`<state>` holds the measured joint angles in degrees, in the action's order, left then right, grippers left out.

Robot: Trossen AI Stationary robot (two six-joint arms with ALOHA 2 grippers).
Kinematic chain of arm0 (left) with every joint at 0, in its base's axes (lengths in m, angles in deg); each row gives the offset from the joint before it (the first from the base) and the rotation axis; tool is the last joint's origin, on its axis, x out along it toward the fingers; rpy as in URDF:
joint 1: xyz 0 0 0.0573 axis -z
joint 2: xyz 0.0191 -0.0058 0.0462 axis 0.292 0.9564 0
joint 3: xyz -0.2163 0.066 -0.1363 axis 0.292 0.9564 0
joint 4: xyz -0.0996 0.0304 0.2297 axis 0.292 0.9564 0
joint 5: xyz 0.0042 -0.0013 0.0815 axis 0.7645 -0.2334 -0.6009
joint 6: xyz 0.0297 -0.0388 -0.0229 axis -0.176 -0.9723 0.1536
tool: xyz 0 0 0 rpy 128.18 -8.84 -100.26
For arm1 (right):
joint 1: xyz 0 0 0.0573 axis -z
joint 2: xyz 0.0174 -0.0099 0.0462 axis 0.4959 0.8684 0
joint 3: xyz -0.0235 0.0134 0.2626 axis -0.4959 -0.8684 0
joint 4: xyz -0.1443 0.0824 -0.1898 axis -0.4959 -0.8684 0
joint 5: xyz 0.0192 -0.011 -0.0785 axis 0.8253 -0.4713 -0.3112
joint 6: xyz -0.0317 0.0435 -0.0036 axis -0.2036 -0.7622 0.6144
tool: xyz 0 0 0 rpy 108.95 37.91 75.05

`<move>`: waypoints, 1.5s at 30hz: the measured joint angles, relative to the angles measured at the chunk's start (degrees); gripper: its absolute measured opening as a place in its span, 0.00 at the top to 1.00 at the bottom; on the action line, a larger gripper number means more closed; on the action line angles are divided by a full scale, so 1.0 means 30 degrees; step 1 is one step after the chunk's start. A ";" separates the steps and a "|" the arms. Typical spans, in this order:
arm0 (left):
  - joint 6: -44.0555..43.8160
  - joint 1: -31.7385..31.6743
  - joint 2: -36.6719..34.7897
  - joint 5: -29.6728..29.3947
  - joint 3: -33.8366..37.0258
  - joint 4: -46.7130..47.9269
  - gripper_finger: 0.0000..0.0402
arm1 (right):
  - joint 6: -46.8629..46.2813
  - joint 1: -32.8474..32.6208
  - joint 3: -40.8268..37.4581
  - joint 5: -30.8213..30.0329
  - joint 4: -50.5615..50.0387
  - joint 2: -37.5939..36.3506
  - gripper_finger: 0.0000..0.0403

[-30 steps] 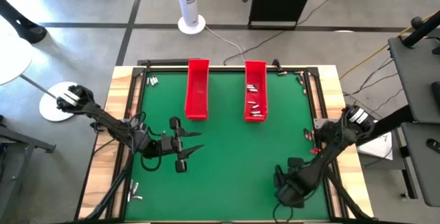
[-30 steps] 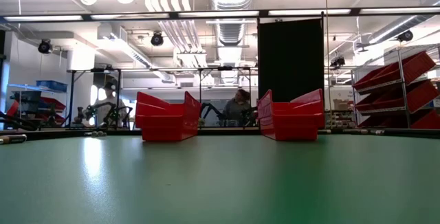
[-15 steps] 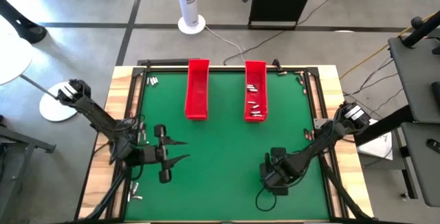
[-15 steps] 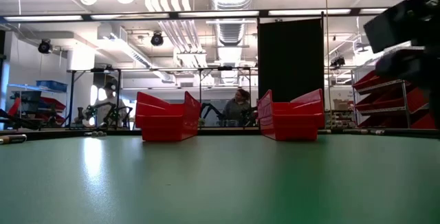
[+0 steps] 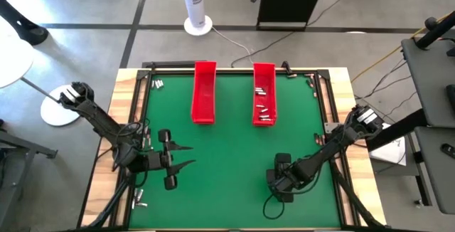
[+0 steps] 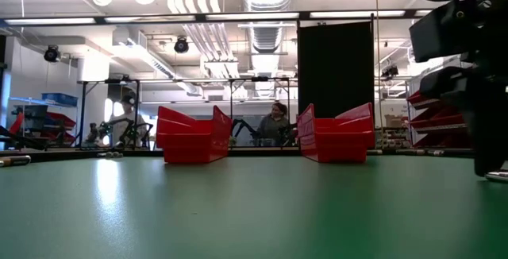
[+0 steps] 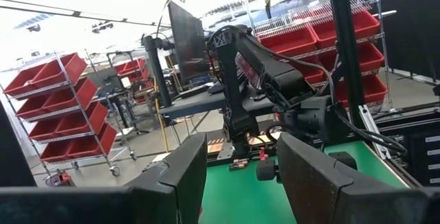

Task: Sort batteries
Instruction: Put the silver battery into the right red bin

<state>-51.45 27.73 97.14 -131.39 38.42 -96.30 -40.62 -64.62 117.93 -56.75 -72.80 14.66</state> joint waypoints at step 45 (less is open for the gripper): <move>-0.0240 -0.1440 0.0663 0.1336 0.0000 -0.0720 0.61 | -0.0175 0.0823 -0.2479 0.0998 0.2154 0.0146 0.49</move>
<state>-52.17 23.41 99.13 -127.39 38.42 -98.46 -41.14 -62.15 110.50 -53.75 -66.33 15.10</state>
